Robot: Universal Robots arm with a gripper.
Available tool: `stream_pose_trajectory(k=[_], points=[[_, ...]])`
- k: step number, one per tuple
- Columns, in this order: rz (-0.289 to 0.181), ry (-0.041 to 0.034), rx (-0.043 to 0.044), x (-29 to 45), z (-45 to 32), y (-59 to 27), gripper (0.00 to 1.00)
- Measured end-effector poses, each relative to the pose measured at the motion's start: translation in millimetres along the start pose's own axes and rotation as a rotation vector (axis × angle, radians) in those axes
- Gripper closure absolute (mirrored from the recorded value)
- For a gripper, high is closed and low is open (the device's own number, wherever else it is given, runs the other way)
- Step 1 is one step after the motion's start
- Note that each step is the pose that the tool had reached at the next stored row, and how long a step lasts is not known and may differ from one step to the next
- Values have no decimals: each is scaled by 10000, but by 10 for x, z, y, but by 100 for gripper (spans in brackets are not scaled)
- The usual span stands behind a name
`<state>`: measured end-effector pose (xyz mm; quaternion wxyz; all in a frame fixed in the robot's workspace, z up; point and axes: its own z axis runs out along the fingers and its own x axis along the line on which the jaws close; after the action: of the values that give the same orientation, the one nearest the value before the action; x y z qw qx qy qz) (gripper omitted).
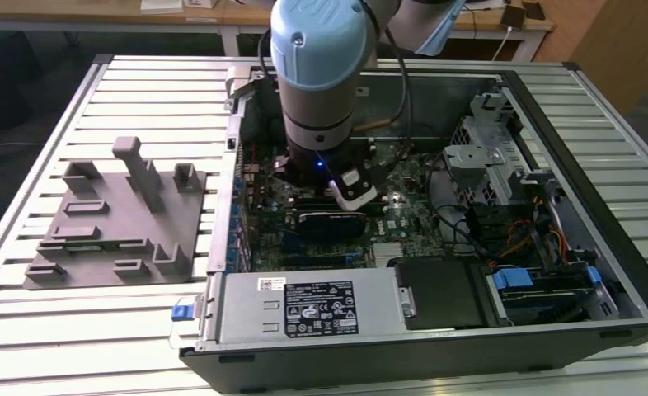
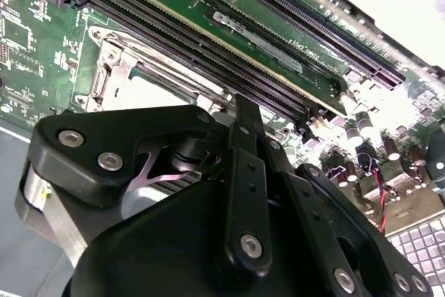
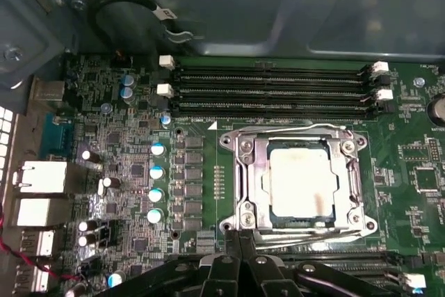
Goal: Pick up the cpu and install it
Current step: 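Install the second cpu locking lever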
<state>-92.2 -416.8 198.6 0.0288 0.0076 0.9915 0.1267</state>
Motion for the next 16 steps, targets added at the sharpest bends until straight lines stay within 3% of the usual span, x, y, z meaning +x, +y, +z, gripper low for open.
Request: stream_pose_trajectory(k=[4, 9, 16], points=[[2, 4, -21, 15, 24, -9, 89], [8, 3, -164, 24, 40, -12, 89], [13, 3, -213, 31, 66, -19, 89]])
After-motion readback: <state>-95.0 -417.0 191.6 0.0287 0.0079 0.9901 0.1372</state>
